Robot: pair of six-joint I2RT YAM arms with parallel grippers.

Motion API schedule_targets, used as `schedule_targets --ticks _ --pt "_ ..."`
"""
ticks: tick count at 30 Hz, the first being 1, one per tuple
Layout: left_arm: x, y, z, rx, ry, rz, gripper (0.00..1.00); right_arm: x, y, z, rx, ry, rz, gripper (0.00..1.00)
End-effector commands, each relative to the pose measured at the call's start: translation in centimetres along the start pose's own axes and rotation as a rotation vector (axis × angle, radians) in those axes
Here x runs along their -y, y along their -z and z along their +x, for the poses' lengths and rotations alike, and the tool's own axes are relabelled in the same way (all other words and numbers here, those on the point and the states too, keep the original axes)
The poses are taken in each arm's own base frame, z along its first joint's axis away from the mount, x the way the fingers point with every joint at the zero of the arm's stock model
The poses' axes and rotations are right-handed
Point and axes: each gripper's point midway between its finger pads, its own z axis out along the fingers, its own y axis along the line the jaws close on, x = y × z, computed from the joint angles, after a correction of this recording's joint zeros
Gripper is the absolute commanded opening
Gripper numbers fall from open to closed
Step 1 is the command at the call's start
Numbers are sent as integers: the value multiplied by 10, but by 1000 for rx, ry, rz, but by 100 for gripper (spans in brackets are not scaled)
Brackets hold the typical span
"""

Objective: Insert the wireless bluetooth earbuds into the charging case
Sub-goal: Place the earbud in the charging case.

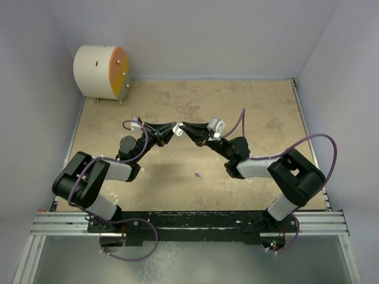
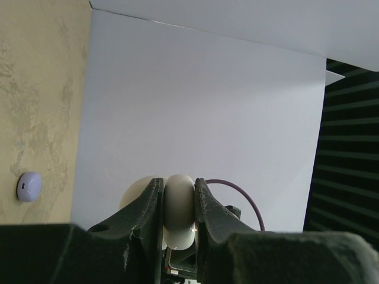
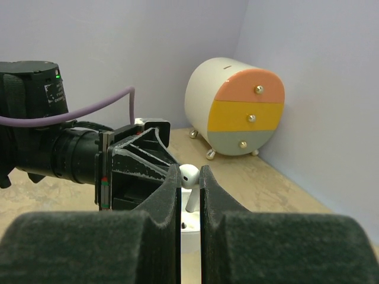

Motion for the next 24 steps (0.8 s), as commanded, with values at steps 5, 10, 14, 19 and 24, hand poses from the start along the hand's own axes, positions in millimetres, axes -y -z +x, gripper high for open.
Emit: schedule_targets --ticks 5,10,14,19,24 --pt "34 -3 15 -34 -39 97 0 5 -4 -27 101 61 5 0" --pt "36 -2 17 -34 -43 99 0 5 -4 -27 100 63 6 0" --pt "38 -2 18 -35 -43 104 0 5 -3 -25 95 60 5 0" --pt "41 -2 19 -35 -43 110 0 4 -3 -22 92 58 3 0" --pt "44 -1 20 -35 -44 114 0 4 -2 -20 88 58 -1 0"
